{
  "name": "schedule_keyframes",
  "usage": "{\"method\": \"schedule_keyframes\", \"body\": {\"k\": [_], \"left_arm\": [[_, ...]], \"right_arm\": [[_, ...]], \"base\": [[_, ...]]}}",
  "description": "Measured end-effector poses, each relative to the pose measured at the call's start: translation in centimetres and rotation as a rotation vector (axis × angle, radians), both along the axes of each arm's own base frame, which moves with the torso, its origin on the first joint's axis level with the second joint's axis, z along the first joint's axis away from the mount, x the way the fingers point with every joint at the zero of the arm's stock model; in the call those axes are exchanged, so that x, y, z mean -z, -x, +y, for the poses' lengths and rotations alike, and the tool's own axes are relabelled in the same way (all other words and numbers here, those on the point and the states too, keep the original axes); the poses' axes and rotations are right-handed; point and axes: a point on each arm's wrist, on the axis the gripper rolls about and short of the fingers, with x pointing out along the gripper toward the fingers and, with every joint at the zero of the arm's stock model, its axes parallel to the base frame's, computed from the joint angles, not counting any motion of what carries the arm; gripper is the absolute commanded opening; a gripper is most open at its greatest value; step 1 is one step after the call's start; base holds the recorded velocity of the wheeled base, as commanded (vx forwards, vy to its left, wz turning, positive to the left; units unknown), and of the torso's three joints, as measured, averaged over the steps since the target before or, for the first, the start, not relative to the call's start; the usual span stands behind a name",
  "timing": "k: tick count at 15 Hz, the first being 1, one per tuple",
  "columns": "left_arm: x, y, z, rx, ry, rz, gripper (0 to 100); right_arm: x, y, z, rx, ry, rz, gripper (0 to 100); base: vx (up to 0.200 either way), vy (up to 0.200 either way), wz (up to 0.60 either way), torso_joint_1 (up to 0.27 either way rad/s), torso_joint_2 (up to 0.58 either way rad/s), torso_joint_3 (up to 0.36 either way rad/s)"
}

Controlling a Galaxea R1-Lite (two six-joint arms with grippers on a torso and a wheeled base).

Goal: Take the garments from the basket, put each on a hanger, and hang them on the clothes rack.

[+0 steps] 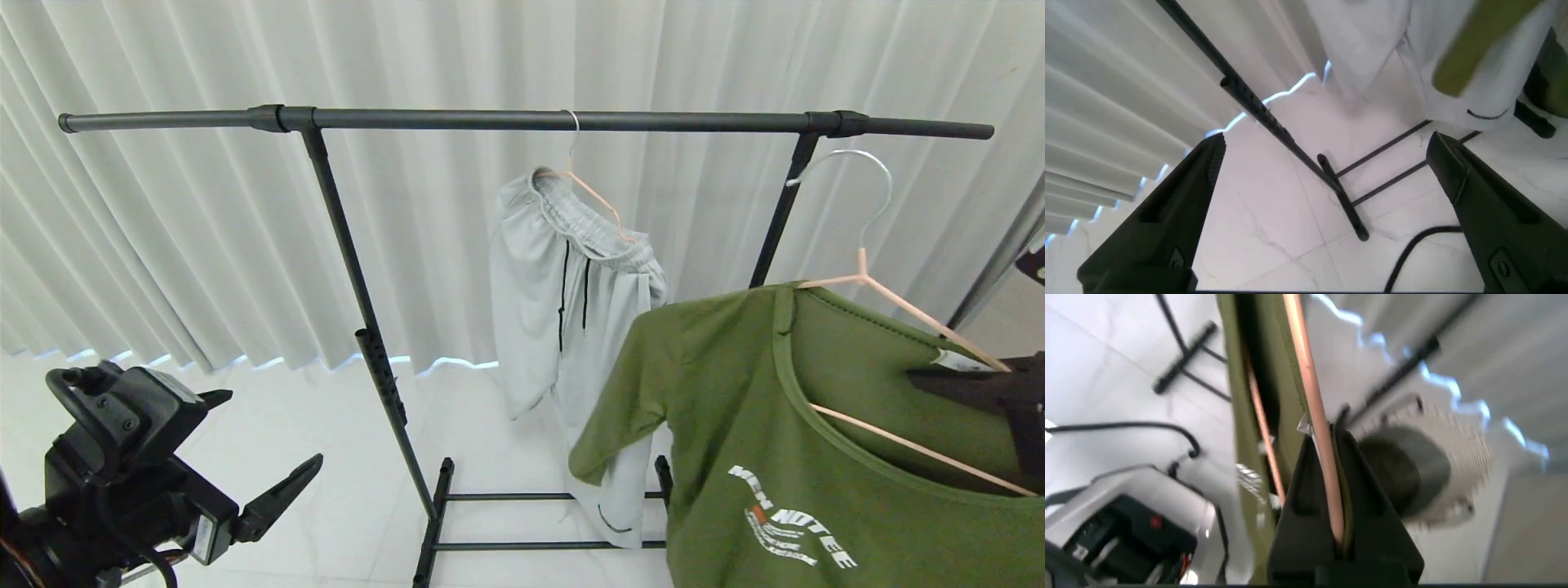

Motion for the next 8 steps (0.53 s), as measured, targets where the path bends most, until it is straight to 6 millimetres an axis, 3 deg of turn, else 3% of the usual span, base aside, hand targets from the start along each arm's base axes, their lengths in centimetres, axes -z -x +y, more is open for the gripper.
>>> {"method": "schedule_keyframes", "body": {"k": [4,8], "left_arm": [[-0.3,-0.4,0.0,-0.002,0.001,-0.007,100],[-0.8,-0.9,0.0,-0.03,-0.006,-0.022,100]], "right_arm": [[0.8,2.0,-2.6,0.141,0.003,0.009,0],[1.2,2.5,-4.3,0.282,0.006,0.006,0]], "base": [[0.0,0.0,0.0,0.0,0.0,0.0],[0.0,0.0,0.0,0.0,0.0,0.0]]}}
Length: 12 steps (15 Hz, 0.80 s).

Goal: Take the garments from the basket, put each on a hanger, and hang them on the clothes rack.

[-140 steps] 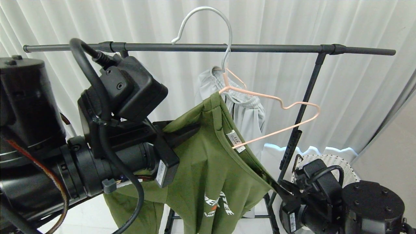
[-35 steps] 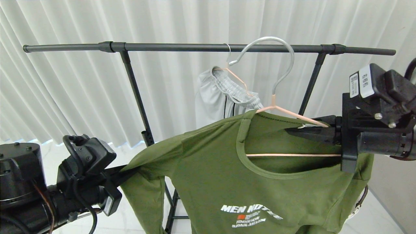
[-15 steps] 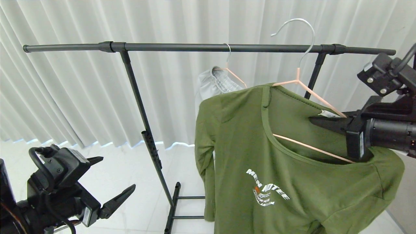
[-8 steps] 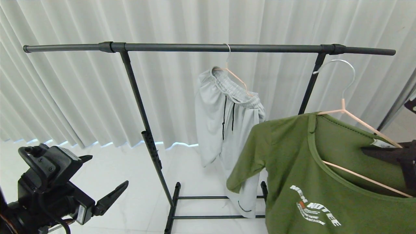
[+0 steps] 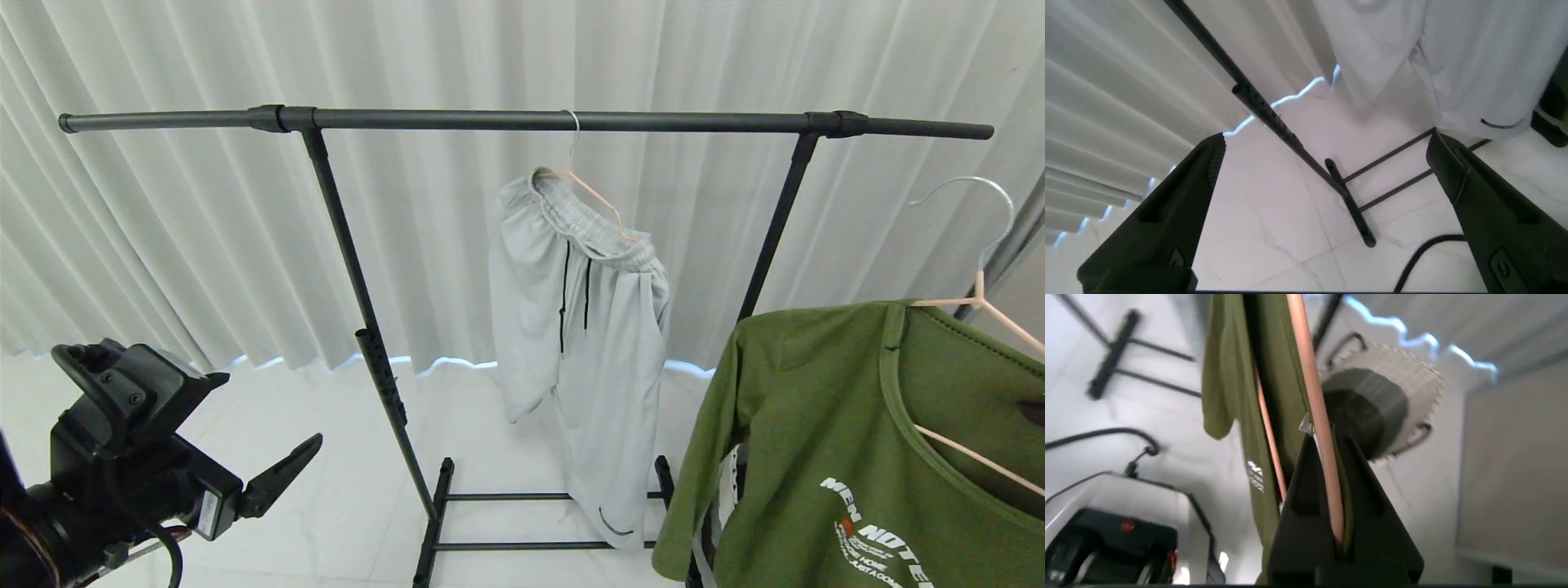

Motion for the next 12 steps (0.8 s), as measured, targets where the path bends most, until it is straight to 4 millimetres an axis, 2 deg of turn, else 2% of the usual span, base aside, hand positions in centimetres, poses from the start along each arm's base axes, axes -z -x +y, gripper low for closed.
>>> {"method": "schedule_keyframes", "body": {"k": [8,12], "left_arm": [[0.1,-0.1,0.0,-0.002,-0.002,0.006,100],[0.2,-0.1,-0.1,0.002,-0.001,0.012,100]], "right_arm": [[-0.4,-1.7,-0.5,0.056,-0.005,-0.056,0],[-0.6,-2.6,-0.5,0.05,-0.01,-0.082,0]], "base": [[0.0,0.0,0.0,0.0,0.0,0.0],[0.2,0.0,0.0,-0.004,0.0,0.01]]}}
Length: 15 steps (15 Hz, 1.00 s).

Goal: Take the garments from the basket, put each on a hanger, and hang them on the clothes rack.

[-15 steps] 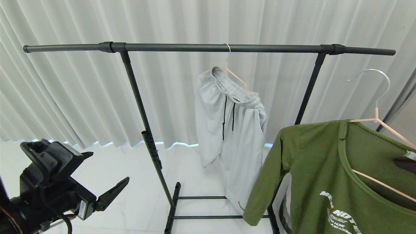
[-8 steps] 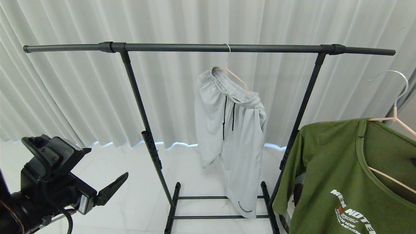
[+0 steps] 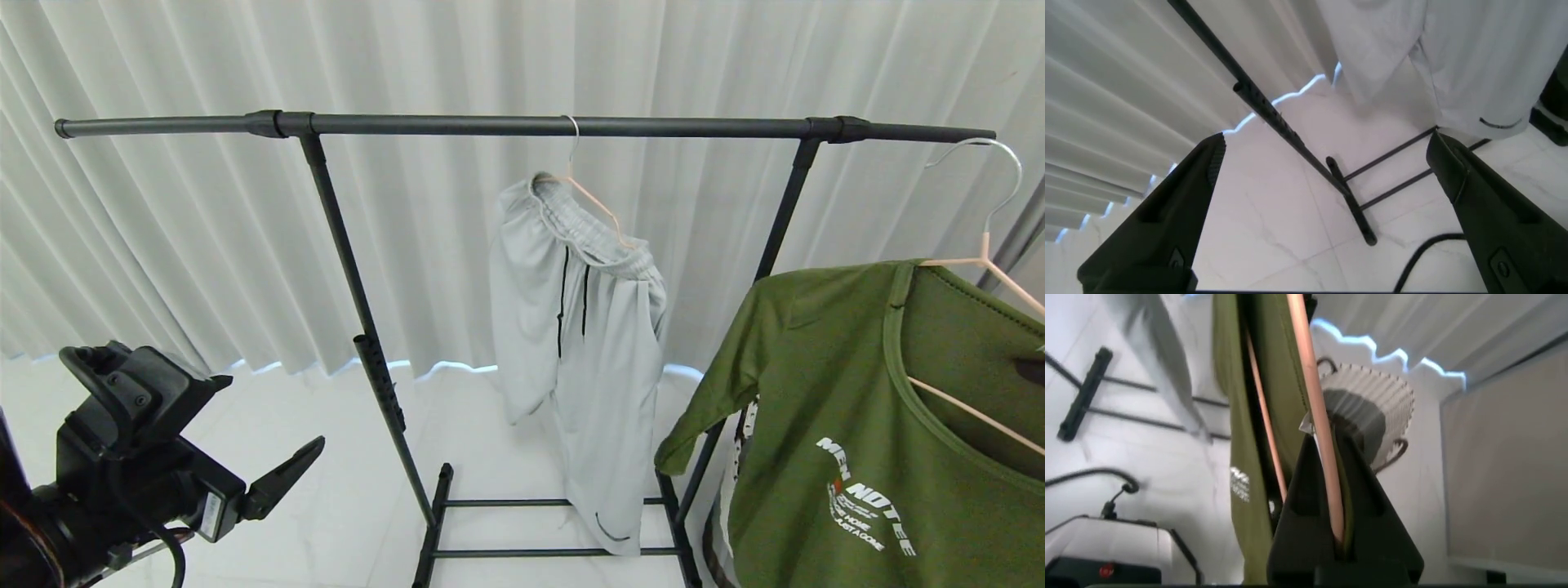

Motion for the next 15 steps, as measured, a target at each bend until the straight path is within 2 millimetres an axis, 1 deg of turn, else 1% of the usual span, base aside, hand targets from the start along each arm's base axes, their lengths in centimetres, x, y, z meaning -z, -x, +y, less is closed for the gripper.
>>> {"method": "schedule_keyframes", "body": {"k": [7,11,15], "left_arm": [[0.1,0.1,-0.6,0.045,-0.008,0.001,100],[0.0,0.1,-0.7,0.047,-0.008,-0.001,100],[0.0,0.1,-0.8,0.055,-0.008,-0.001,100]], "right_arm": [[-0.6,-1.3,0.5,-0.031,-0.007,-0.07,0],[-1.0,-2.8,0.7,-0.039,-0.009,-0.088,0],[-1.4,-4.9,1.0,-0.041,-0.009,-0.086,0]], "base": [[0.2,0.0,0.0,0.004,0.0,0.002],[0.2,0.0,0.0,0.001,0.0,0.002],[0.0,0.0,0.0,0.0,0.0,0.0]]}}
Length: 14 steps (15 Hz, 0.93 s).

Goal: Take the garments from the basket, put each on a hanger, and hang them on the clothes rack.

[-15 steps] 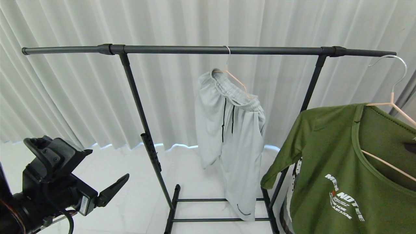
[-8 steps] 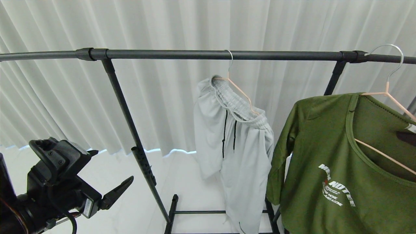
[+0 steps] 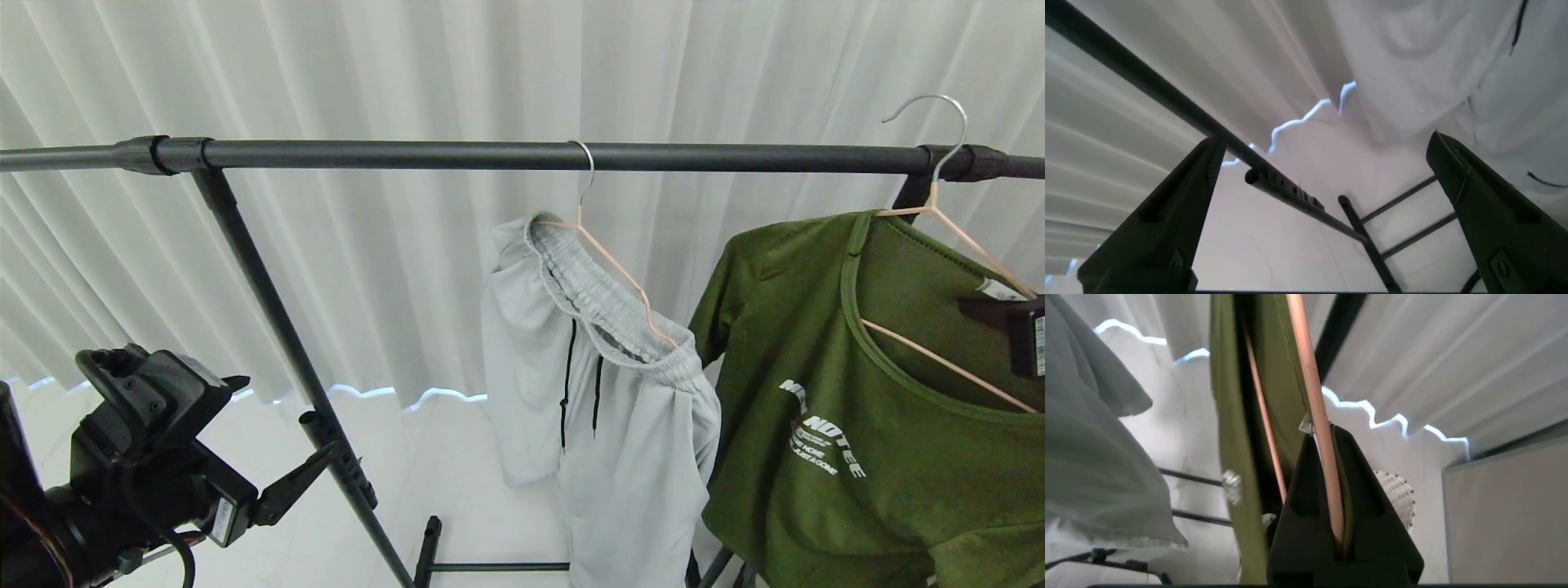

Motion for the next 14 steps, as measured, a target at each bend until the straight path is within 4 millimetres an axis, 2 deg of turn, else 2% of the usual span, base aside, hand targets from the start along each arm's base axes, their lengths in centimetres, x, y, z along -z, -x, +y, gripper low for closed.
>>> {"method": "schedule_keyframes", "body": {"k": [7,9,12,13,14], "left_arm": [[-0.1,0.0,-0.1,0.01,0.001,-0.003,100],[-0.1,0.1,-0.1,0.01,0.001,-0.006,100],[-0.2,0.1,-0.1,0.01,0.002,-0.01,100],[-0.2,0.1,-0.1,0.01,0.002,-0.01,100],[-0.2,0.1,-0.1,0.01,0.002,-0.01,100]], "right_arm": [[1.1,-4.3,0.4,0.01,0.005,0.067,0],[1.2,-5.5,0.5,0.013,0.003,0.032,0],[2.1,-6.3,0.6,0.012,0.007,0.064,0],[2.1,-6.4,0.6,0.011,0.007,0.066,100],[2.2,-6.4,0.7,0.01,0.007,0.065,100]], "base": [[0.0,0.0,0.0,0.0,0.0,0.0],[0.0,0.0,0.0,0.0,0.0,0.0],[0.0,0.0,0.0,0.0,0.0,0.0],[0.0,0.0,0.0,0.0,0.0,0.0],[0.0,0.0,0.0,0.0,0.0,0.0]]}}
